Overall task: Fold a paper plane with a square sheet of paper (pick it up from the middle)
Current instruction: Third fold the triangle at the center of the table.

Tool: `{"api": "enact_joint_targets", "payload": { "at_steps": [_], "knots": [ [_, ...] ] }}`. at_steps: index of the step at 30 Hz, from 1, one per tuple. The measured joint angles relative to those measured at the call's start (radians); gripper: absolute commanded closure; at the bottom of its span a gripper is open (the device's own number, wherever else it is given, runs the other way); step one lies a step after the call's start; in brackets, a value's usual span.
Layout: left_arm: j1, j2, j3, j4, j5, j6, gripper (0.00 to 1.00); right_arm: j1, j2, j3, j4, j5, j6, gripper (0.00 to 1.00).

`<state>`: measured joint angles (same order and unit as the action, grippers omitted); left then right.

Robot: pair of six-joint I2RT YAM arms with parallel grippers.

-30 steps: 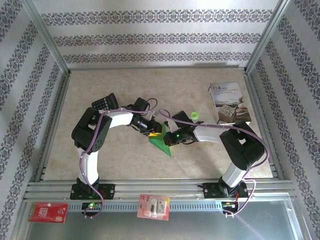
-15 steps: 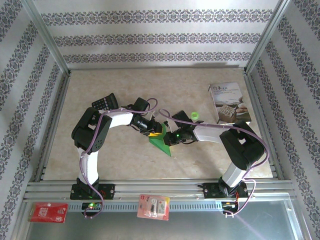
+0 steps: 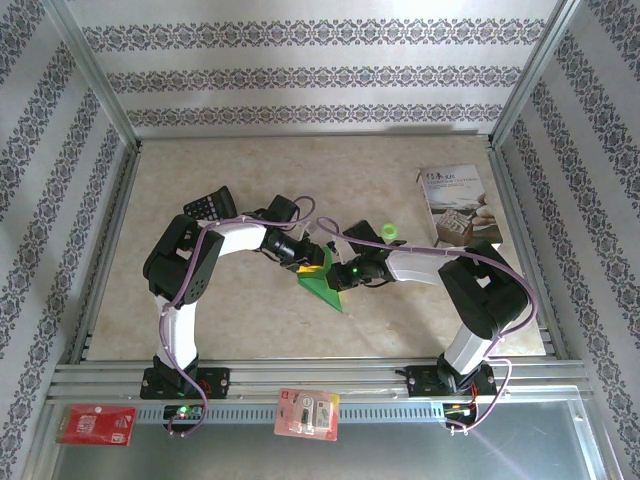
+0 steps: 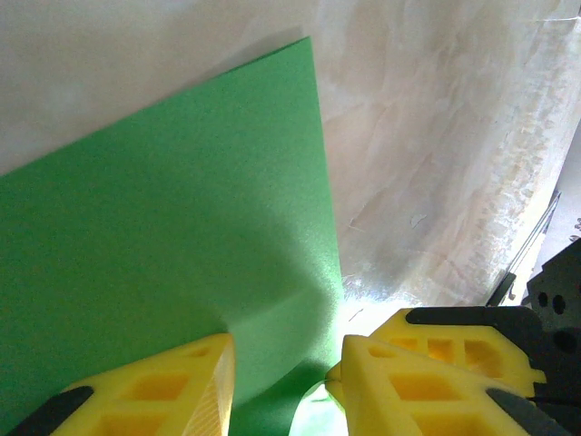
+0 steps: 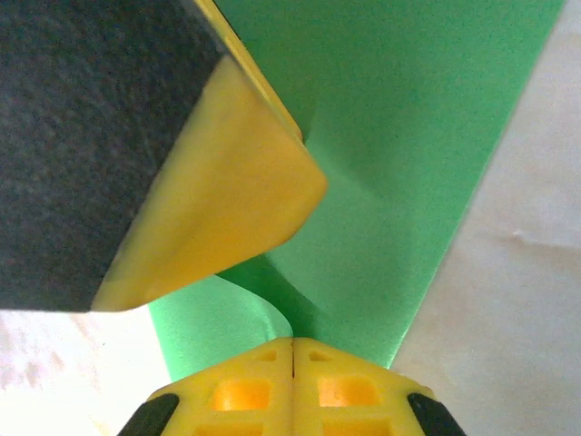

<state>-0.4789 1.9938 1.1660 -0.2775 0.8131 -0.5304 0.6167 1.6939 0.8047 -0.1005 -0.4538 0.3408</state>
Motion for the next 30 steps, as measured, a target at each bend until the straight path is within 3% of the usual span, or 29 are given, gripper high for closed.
{"api": "enact_joint_targets", "payload": {
  "at_steps": [30],
  "knots": [
    [0.000, 0.000, 0.000, 0.000, 0.002, 0.000, 0.64, 0.000, 0.008, -0.032, 0.063, 0.000, 0.023, 0.95]
  ]
}}
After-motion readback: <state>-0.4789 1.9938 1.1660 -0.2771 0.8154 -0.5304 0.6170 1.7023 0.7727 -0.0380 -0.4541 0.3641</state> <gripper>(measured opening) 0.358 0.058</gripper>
